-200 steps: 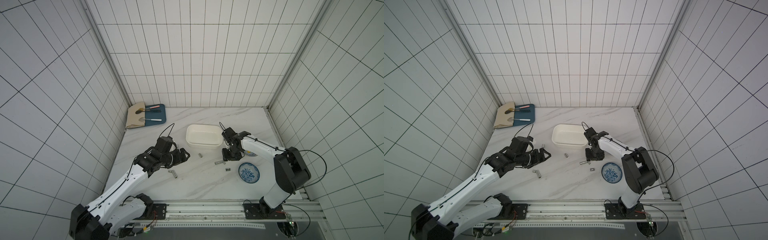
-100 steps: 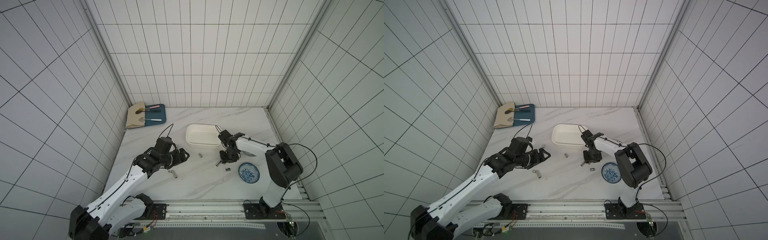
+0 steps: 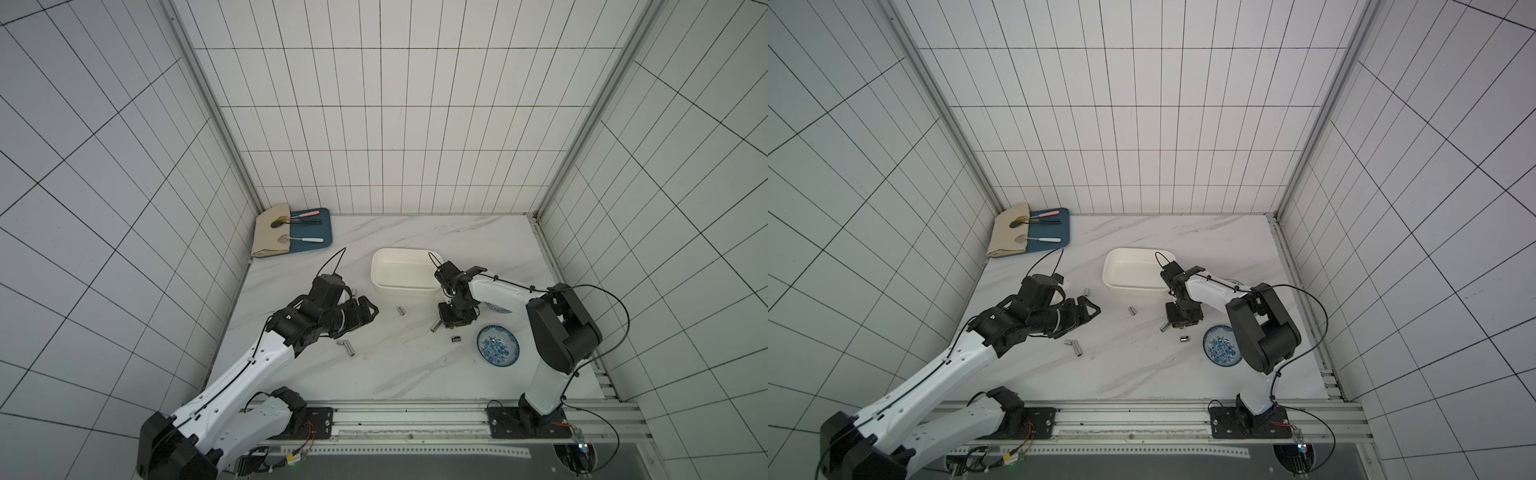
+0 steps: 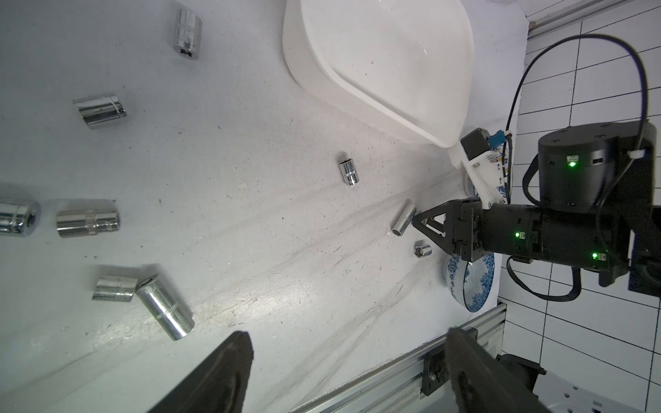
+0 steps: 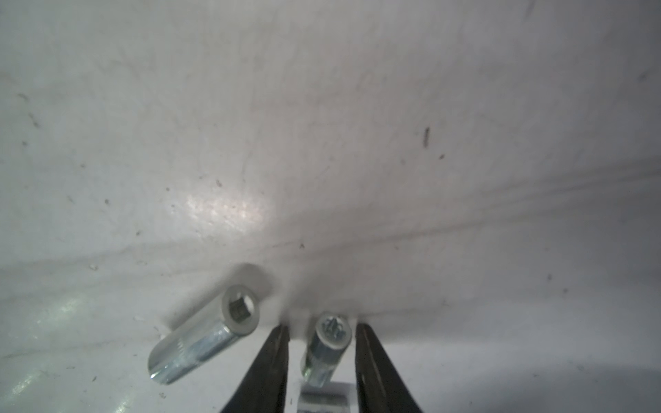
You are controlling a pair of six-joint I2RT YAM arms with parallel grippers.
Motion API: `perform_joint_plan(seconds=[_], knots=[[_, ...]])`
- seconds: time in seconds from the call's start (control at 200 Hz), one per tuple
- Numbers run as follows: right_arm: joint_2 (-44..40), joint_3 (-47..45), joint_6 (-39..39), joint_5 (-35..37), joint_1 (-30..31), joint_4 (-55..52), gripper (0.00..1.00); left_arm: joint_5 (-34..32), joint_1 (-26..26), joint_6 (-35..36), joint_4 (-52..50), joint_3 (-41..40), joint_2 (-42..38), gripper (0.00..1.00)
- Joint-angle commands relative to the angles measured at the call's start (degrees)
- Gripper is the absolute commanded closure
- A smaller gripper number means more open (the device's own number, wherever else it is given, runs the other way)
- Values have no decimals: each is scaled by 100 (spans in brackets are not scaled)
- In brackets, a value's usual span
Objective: Put the socket on the desktop into the storage box
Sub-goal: Pick up the socket head from the center of the board, then place the socket head in the storage box.
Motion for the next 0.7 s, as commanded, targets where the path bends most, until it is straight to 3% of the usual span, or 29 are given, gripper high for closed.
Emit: perform_joint_plan(seconds=[0.0,0.145,0.22,0.695], knots=[[143,151,58,108,85,0,73,-93,-26,-5,112,-64,-113,12],[87,136,85,107,103,-35,89,-98,-26,-23,116,-95,-145,12],[15,127,93,133,106,-62,92,-116,-26,-14,120,-91,-147,12],[-891,827,50,337,104,-830,93,-317,-18,202,146,149,-26,11]])
